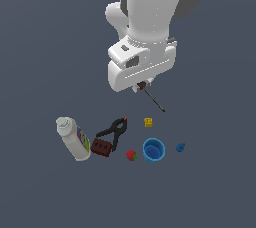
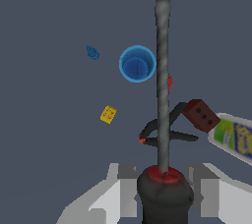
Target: Pick up a designated object from a clutter of objects.
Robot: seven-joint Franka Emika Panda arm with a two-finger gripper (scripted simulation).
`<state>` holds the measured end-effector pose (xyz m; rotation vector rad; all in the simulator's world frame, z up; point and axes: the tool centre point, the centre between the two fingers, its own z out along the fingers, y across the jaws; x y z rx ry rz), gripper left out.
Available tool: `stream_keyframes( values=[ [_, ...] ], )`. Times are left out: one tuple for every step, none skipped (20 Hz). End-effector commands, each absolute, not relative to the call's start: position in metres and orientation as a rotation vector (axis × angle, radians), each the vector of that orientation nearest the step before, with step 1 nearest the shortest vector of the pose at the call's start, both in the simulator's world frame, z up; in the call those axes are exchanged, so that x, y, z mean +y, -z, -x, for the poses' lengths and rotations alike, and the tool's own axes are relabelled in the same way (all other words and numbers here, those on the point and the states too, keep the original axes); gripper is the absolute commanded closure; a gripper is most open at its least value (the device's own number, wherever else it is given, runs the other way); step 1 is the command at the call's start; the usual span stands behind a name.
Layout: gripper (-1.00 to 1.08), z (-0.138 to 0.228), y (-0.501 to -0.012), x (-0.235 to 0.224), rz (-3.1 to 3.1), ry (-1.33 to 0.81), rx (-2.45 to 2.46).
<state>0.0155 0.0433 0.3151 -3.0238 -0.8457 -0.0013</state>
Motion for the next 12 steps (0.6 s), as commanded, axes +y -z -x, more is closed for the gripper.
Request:
stream_keyframes(
  values=[
    [1.08, -0.020, -0.329, 0.035, 3.024, 0.000, -0.847],
    [1.08, -0.022, -0.333, 0.033, 3.024, 0.000, -0.847],
    [1.08, -0.023, -0.337, 0.030, 3.024, 0.000, -0.847],
    [1.08, -0.025, -0.340, 0.028, 3.025, 0.000, -0.846],
    [1.08, -0.026, -0.343, 0.027, 3.025, 0.000, -0.846],
    [1.08, -0.027, -0.346, 0.025, 3.025, 0.000, -0.846],
    [1.08, -0.028, -0.347, 0.024, 3.025, 0.000, -0.846],
    [1.08, -0.028, -0.349, 0.024, 3.026, 0.000, -0.846],
    [1.08, -0.029, -0.350, 0.023, 3.026, 0.000, -0.846],
    [1.08, -0.029, -0.350, 0.023, 3.026, 0.000, -0.846],
    [1.08, -0.029, -0.350, 0.023, 3.026, 0.000, -0.846],
    [1.08, -0.029, -0.350, 0.023, 3.026, 0.000, -0.846]
  ],
)
